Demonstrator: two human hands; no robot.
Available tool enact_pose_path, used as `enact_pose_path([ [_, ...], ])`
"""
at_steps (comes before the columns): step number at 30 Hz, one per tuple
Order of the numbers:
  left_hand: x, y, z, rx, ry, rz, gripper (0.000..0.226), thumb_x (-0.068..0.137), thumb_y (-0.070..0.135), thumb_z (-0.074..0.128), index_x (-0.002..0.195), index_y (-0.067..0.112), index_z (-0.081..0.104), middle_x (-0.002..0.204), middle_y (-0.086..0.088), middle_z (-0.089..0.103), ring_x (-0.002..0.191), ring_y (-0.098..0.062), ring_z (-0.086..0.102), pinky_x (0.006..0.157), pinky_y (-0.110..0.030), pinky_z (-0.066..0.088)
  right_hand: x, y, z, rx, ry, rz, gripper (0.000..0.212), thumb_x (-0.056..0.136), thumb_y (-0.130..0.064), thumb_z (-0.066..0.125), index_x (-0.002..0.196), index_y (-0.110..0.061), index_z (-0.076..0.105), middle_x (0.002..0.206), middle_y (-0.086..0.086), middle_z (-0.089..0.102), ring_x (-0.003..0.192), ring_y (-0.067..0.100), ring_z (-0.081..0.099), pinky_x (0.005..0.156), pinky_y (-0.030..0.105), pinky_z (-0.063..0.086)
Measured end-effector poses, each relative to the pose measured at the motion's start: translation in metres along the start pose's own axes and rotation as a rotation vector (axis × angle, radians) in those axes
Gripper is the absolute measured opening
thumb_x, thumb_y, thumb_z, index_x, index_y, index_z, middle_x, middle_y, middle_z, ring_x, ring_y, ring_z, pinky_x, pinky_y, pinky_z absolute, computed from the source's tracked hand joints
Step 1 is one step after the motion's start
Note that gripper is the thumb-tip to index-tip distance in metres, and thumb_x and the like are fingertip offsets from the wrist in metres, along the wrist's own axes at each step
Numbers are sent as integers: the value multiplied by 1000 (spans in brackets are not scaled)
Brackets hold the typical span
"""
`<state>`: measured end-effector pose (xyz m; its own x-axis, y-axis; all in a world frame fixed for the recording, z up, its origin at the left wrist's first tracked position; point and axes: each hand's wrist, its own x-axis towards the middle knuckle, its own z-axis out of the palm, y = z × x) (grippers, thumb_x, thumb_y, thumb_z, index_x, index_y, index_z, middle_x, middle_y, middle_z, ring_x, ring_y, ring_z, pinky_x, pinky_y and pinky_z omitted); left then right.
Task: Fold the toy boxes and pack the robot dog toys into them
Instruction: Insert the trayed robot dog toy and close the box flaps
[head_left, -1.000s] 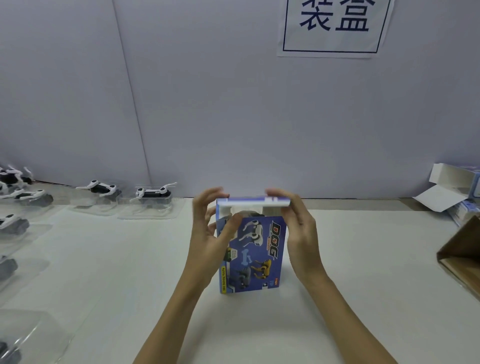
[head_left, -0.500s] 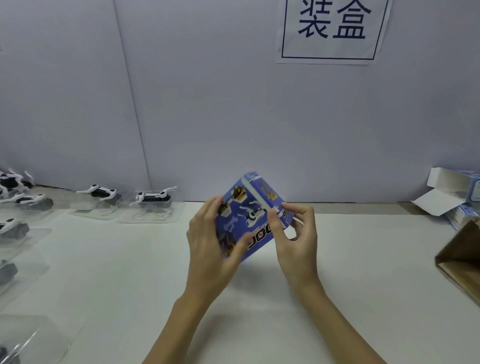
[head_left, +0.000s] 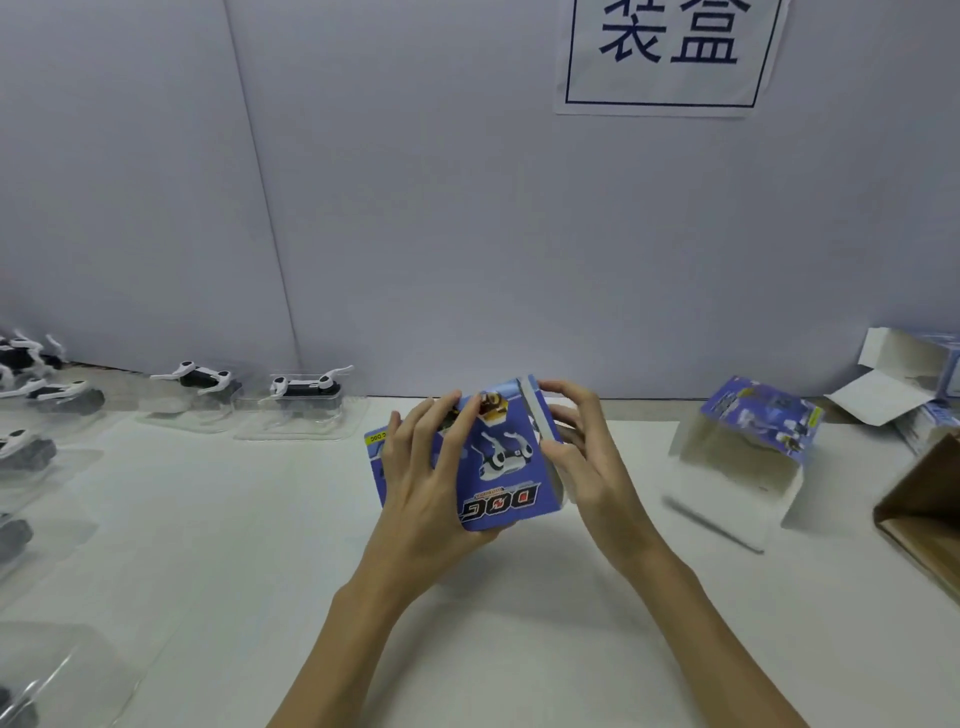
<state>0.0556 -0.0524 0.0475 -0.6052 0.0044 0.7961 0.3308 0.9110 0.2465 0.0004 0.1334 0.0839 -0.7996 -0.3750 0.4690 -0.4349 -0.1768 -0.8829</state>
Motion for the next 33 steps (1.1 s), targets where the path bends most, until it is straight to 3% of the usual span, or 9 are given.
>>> enact_pose_path([
  [4,-3,-2,3,60,-42,64,115,72,65,83,161,26,22,163,-3,26,154,-29,25,126,-61,17,2,1,3,-8,110,7,32,96,-42,61,125,-34,51,123,1,69,109,20,74,73,31,64],
  [9,-2,9,2,54,-14,24,115,71,82,69,162,30,20,163,0,22,154,-24,21,128,-55,9,1,3,3,-68,95,23,51,95,-42,57,146,-39,51,130,-2,69,113,20,72,77,43,66],
  [14,-1,18,0,64,-1,4,113,69,76,73,159,29,23,159,0,27,148,-31,30,123,-64,20,0,3,7,-74,83,21,56,95,-41,55,150,-40,47,135,2,67,117,23,70,81,48,65],
  [18,-1,21,0,72,17,15,110,68,70,78,156,26,28,158,0,28,147,-32,30,119,-68,26,1,5,9,-90,93,4,52,96,-38,53,148,-43,47,136,1,65,119,23,69,81,45,66],
  [22,-2,20,0,85,10,17,112,66,67,86,155,26,31,159,-1,30,147,-34,30,117,-70,28,1,7,9,-100,92,-5,52,96,-38,53,147,-44,46,135,-1,64,119,21,69,78,39,66],
  [30,-5,14,6,113,23,23,111,69,72,81,158,30,29,163,-3,33,149,-34,30,116,-69,28,0,11,12,-96,108,-18,47,105,-34,49,152,-40,47,134,1,63,120,21,68,84,45,65],
  [33,-6,12,8,123,44,36,110,70,73,79,159,31,29,164,-1,33,150,-34,30,117,-68,28,-1,11,15,-72,88,-24,45,108,-33,43,152,-43,45,134,-3,63,123,22,66,85,42,64],
])
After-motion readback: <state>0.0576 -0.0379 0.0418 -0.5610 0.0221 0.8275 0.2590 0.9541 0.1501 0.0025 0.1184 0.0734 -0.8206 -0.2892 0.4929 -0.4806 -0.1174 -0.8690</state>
